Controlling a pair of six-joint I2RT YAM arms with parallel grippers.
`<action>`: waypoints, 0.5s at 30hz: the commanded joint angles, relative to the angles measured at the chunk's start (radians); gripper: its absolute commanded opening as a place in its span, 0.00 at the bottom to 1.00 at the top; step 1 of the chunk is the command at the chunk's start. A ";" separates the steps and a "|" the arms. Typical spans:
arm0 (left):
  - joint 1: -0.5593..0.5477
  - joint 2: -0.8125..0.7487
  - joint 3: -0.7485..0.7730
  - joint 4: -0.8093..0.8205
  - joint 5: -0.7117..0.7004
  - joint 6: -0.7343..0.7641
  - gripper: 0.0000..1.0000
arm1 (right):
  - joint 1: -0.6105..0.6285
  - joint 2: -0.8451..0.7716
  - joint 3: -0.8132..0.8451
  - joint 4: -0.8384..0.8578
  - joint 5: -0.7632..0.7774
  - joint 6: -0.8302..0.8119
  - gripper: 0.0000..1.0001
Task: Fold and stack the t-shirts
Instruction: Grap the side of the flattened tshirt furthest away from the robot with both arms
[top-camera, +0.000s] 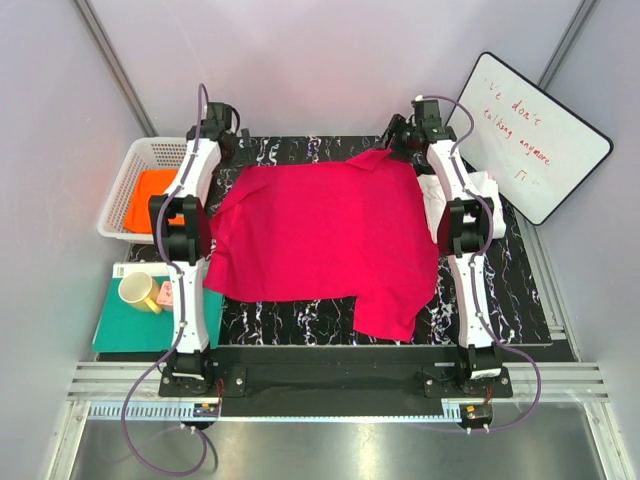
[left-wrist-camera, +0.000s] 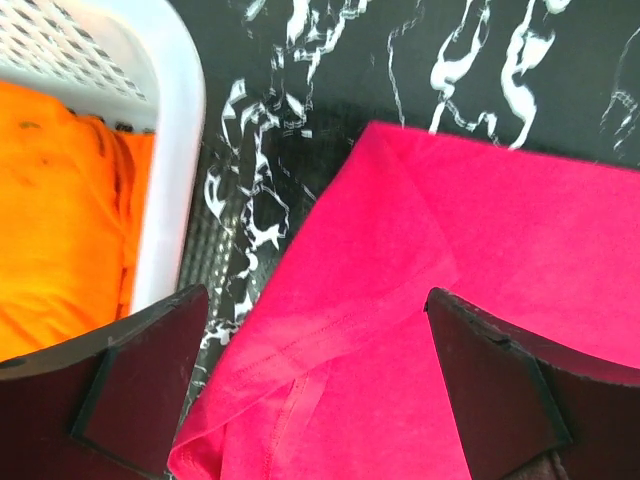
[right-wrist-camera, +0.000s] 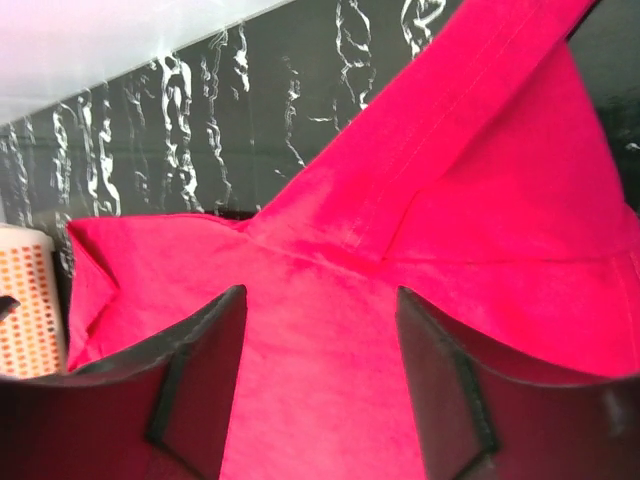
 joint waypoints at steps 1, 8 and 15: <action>-0.009 -0.069 -0.073 0.016 0.045 0.000 0.98 | 0.003 0.086 0.064 0.032 -0.055 0.104 0.62; -0.026 -0.083 -0.119 0.019 0.052 0.007 0.98 | 0.001 0.142 0.070 0.061 -0.064 0.144 0.62; -0.026 -0.074 -0.113 0.020 0.068 0.010 0.98 | 0.001 0.175 0.073 0.096 -0.089 0.193 0.59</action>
